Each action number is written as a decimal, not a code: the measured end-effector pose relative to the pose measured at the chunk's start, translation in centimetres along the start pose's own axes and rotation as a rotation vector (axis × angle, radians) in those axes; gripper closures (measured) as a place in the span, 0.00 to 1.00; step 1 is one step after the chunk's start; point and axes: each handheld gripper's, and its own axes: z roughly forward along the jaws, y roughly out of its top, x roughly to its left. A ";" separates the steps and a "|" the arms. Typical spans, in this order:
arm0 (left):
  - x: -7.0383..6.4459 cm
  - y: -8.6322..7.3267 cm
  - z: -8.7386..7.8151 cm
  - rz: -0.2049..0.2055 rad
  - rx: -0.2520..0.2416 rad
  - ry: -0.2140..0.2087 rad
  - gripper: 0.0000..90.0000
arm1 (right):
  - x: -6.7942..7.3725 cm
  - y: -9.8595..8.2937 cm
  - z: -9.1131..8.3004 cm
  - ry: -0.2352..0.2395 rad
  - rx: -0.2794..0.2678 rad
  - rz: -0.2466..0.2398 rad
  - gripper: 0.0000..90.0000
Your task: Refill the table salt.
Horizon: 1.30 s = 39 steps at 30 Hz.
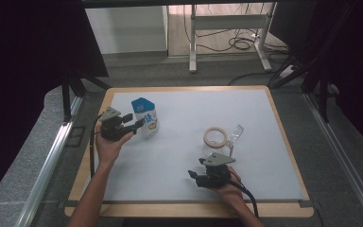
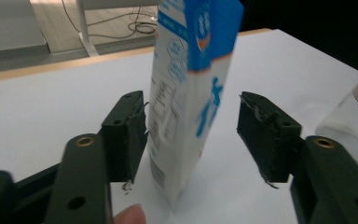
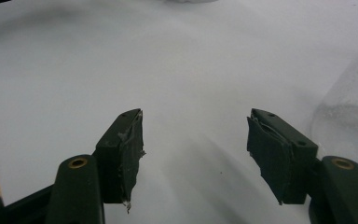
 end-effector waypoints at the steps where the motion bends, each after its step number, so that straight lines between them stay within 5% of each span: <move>1: 0.1 0.2 0.3 0.002 -0.003 -0.002 0.50 | 0.0 0.0 0.0 -0.001 0.000 -0.001 0.41; 8: 0.6 0.8 2.2 -0.015 0.016 -0.020 0.64 | -0.2 0.0 -0.3 -0.007 -0.004 0.002 0.41; 16: 0.5 0.7 2.8 -0.026 0.009 -0.045 0.99 | -0.3 0.0 -0.4 -0.012 -0.005 0.006 0.41; 33: 0.6 1.1 2.7 0.014 -0.050 -0.106 1.00 | 0.1 0.4 -0.1 -0.002 -0.029 -0.012 0.41; 39: 0.3 1.5 2.0 -0.008 -0.061 -0.165 1.00 | 0.2 0.5 0.0 -0.001 -0.034 -0.014 0.41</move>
